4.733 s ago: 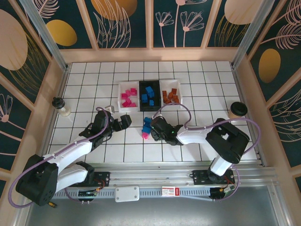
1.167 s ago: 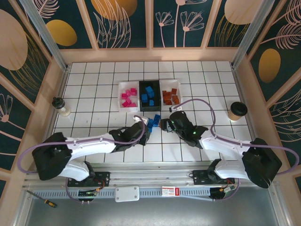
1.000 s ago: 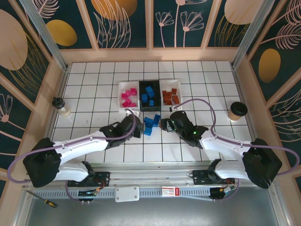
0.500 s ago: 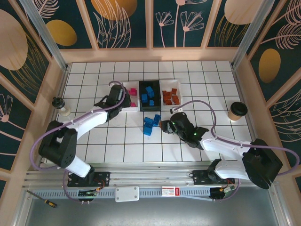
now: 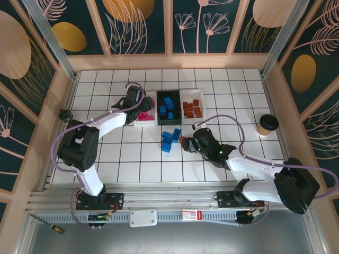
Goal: Sort the legos into containers by color
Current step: Place the lego in the container, then pick up the lego from the center of the table.
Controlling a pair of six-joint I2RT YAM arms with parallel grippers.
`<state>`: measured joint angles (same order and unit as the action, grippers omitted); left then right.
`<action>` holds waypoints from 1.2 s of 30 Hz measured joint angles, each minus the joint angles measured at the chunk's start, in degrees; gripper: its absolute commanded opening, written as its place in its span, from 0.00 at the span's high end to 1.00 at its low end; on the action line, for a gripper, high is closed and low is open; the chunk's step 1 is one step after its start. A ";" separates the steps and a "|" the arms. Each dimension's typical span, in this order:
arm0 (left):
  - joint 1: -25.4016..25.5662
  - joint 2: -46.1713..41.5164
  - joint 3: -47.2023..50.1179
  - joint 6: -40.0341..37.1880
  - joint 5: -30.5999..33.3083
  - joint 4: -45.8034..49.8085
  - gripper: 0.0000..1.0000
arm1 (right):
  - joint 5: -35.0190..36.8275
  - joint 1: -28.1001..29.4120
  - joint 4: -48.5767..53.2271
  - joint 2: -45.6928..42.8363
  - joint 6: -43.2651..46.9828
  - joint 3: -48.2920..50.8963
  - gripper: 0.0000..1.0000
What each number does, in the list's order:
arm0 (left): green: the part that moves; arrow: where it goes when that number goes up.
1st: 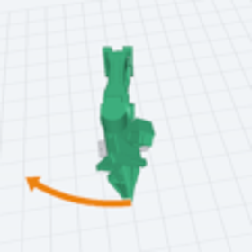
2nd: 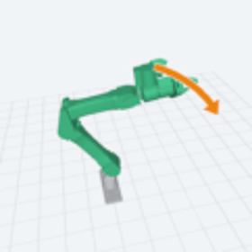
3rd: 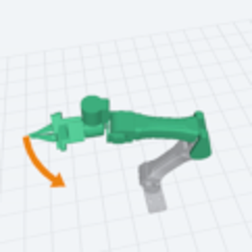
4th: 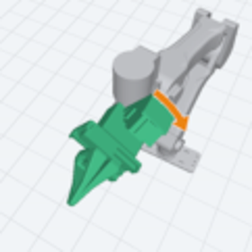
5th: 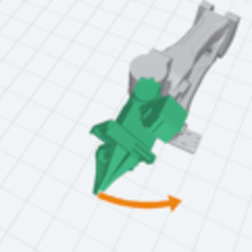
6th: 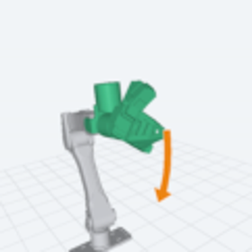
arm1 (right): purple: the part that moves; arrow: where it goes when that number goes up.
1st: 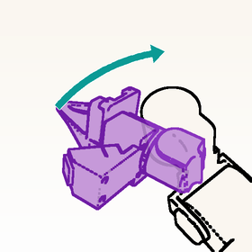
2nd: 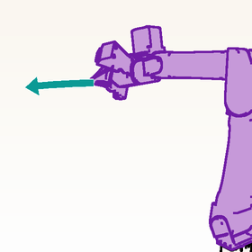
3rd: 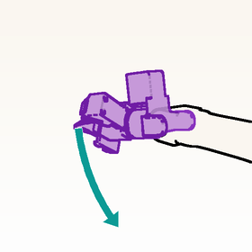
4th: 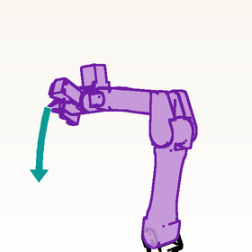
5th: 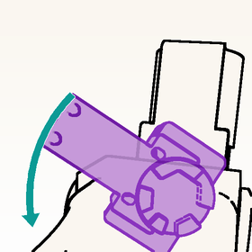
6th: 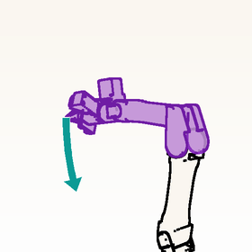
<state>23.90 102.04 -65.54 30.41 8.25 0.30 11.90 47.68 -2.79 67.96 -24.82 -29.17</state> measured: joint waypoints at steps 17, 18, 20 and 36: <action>1.11 -28.33 24.85 7.45 -13.29 -7.91 0.01 | -3.52 -0.04 -3.48 12.44 0.98 -2.16 0.36; 1.33 -29.38 26.62 7.96 -13.73 -7.96 0.01 | -3.87 -0.13 -3.85 13.33 1.20 -2.62 0.36; 1.84 -32.13 30.56 9.16 -14.32 -8.22 0.01 | -4.72 -0.70 -4.96 15.32 1.88 -3.56 0.37; 2.80 -40.76 40.59 12.59 -15.32 -9.09 0.01 | -8.59 -4.48 -9.05 21.94 4.98 -5.73 0.61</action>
<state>26.70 61.28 -24.95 43.00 -7.07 -8.80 3.31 43.20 -11.84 89.91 -19.84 -34.89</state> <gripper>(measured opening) 0.988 0.435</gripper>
